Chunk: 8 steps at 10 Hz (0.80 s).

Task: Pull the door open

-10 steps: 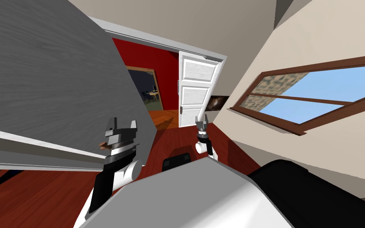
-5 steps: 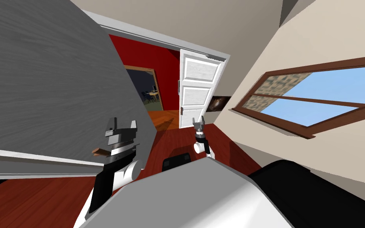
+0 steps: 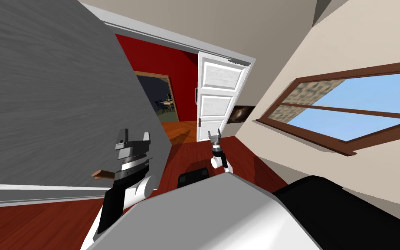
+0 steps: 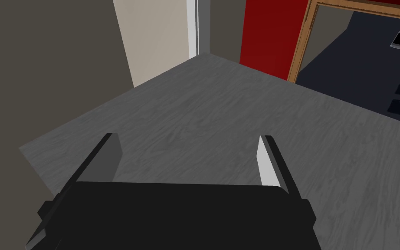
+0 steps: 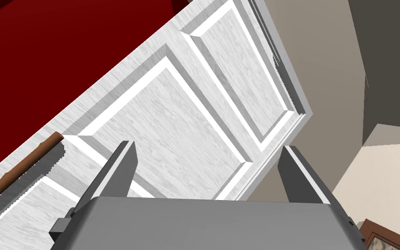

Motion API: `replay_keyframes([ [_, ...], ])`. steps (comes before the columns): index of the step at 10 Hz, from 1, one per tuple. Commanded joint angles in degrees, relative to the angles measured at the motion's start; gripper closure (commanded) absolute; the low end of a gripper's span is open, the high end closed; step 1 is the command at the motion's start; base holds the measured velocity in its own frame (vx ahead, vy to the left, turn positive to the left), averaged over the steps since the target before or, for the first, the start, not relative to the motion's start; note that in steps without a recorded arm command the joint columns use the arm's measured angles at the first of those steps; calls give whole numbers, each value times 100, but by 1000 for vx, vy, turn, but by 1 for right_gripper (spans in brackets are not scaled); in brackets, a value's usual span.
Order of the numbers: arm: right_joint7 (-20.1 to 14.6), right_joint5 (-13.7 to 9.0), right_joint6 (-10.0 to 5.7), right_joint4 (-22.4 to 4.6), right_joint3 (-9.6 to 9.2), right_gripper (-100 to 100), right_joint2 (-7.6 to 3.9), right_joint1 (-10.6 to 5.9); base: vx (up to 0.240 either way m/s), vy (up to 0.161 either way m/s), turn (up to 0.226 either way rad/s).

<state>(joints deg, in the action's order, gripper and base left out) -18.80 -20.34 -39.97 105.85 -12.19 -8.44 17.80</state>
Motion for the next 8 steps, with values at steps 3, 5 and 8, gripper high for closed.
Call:
replay_keyframes([
  [3, -397, -179, -126, -444, -167, -100, -96, -163, 95, 9, 1],
  [5, -684, -322, -180, -735, -289, -100, -171, -277, 64, 12, -1],
  [8, -1121, -539, -264, -1176, -474, -100, -282, -451, 98, 19, 1],
])
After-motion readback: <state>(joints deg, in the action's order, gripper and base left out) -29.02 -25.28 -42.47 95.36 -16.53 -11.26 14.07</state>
